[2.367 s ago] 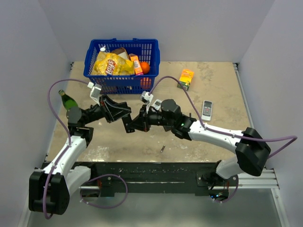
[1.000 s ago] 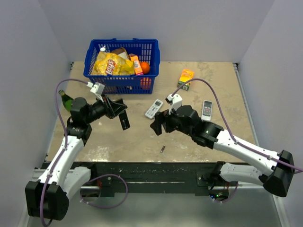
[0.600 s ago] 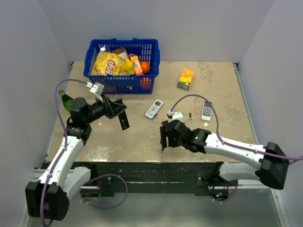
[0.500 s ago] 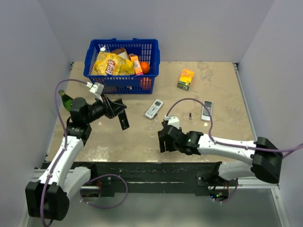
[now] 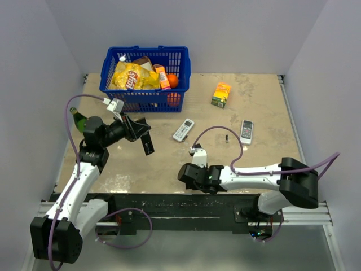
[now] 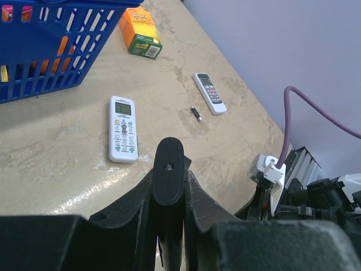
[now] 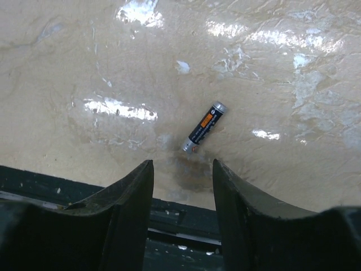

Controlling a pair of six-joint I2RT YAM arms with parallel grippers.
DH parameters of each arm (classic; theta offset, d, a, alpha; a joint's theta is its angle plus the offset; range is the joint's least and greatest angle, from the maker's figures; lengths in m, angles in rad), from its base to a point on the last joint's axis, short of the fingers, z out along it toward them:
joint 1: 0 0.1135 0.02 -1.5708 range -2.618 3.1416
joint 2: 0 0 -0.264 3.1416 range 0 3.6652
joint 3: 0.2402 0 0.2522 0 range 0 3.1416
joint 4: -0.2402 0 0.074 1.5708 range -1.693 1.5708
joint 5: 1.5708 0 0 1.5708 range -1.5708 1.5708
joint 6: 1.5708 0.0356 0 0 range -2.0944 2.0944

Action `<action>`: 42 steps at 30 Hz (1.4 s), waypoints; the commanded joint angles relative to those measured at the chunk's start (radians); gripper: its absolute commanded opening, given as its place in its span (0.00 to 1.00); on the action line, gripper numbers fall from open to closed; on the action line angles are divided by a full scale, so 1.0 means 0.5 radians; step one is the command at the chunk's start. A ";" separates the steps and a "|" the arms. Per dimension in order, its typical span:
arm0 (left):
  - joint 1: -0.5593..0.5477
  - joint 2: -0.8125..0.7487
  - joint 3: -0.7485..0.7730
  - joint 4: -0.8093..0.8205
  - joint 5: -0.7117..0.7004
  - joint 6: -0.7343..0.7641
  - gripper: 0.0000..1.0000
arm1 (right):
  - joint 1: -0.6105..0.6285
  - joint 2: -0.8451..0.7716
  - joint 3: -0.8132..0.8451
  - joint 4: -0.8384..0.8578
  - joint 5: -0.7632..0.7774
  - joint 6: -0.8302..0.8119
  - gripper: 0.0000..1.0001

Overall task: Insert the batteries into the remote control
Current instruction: Pick up the battery from the center of the board.

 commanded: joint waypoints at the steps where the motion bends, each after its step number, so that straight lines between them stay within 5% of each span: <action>1: 0.012 -0.028 0.060 0.075 0.042 -0.021 0.00 | 0.021 0.071 0.092 -0.003 0.203 0.173 0.48; 35: 0.015 -0.028 0.048 0.088 0.039 -0.024 0.00 | 0.077 0.234 -0.003 -0.138 0.310 0.244 0.18; 42: 0.015 -0.016 0.023 0.173 0.097 -0.070 0.00 | 0.077 0.114 -0.052 -0.107 0.319 0.140 0.00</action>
